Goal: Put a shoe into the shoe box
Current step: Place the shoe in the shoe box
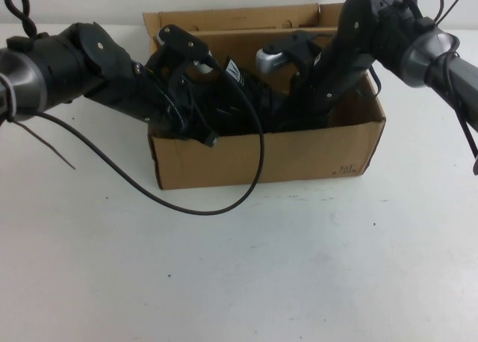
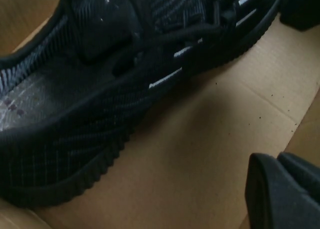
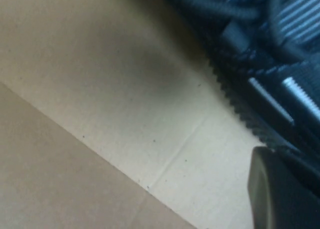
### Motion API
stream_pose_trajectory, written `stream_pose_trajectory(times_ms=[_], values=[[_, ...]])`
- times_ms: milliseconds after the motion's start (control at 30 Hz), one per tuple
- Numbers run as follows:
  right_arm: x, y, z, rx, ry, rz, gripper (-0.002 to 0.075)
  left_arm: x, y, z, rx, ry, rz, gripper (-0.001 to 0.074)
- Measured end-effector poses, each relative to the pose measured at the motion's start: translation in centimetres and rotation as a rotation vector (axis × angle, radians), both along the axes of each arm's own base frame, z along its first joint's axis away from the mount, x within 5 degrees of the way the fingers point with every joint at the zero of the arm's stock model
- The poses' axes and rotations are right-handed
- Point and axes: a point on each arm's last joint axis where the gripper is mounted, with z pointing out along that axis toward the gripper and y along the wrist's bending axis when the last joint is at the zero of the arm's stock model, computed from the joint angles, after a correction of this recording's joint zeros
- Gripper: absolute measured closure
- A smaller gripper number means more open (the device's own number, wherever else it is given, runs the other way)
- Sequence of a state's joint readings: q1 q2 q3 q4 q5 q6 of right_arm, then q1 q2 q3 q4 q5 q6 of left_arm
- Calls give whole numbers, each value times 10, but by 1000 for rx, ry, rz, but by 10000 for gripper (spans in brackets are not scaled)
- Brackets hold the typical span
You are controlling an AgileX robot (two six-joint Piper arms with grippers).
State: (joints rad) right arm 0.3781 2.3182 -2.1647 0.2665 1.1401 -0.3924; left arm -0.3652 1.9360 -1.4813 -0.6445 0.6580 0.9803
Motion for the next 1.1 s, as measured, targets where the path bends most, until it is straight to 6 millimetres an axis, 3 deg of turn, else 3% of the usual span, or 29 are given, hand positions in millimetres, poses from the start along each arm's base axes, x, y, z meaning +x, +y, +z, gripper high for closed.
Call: stream_pose_trajectory(times_ms=[233, 433, 767, 900, 1100], values=[[11, 1, -28, -12, 0, -60, 743, 0, 0, 0, 0, 3, -2, 738], [26, -3, -21, -35, -140, -199, 743, -1, 0, 0, 1, 12, -8, 737], [32, -5, -10, -22, -191, -230, 743, -2, 0, -1, 3, 23, -18, 738], [29, -6, 5, -11, -221, -224, 743, -2, -1, 0, 3, 23, -21, 737], [10, -11, 69, 20, -325, -142, 743, -8, 0, 9, 19, 16, -64, 738]])
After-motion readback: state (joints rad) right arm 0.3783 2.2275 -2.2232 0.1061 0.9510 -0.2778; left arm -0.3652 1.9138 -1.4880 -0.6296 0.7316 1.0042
